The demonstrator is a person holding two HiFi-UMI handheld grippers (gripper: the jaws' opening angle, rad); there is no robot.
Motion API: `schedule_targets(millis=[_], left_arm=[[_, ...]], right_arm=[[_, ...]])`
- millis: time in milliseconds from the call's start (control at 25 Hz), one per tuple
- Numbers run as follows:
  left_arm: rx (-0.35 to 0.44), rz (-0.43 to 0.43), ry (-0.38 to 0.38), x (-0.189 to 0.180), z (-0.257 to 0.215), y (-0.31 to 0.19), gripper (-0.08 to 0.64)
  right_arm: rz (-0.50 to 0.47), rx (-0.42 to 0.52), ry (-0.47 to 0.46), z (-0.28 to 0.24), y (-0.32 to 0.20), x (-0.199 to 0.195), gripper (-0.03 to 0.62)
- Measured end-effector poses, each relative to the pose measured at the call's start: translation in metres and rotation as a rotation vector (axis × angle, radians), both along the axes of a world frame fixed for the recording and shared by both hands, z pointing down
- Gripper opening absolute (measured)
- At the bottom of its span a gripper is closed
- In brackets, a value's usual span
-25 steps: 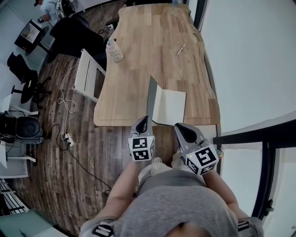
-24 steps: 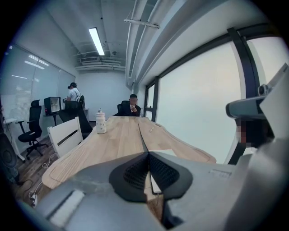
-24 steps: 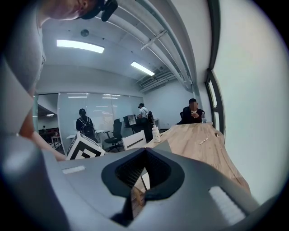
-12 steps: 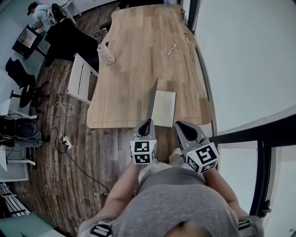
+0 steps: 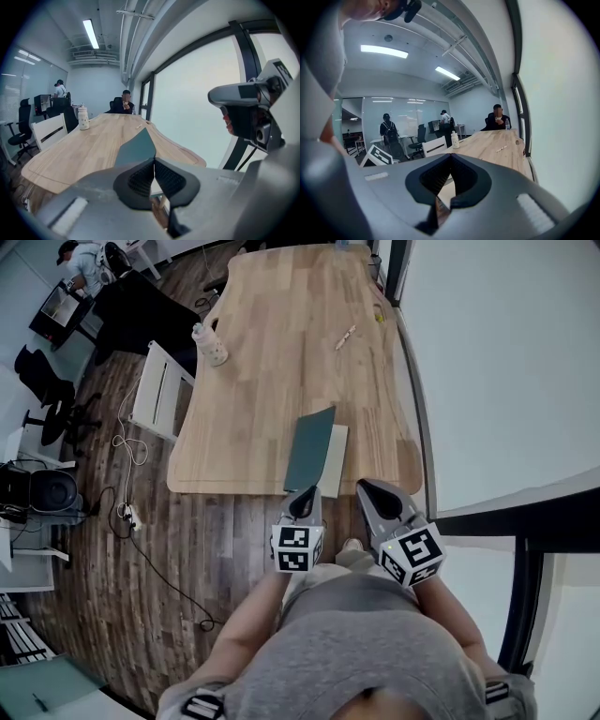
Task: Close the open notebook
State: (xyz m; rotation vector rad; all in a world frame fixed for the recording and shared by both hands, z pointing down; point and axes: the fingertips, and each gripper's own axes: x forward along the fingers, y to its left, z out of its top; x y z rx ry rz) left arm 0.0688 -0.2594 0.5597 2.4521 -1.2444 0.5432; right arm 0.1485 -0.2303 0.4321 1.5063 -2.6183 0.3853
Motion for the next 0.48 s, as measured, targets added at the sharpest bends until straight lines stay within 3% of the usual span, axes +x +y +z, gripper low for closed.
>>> schedule_targets(millis=[480], left_arm=[[-0.102, 0.016, -0.072, 0.029, 0.051, 0.017, 0.009]], right_arm=[[-0.069, -0.029, -0.008, 0.016, -0.012, 0.015, 0.000]])
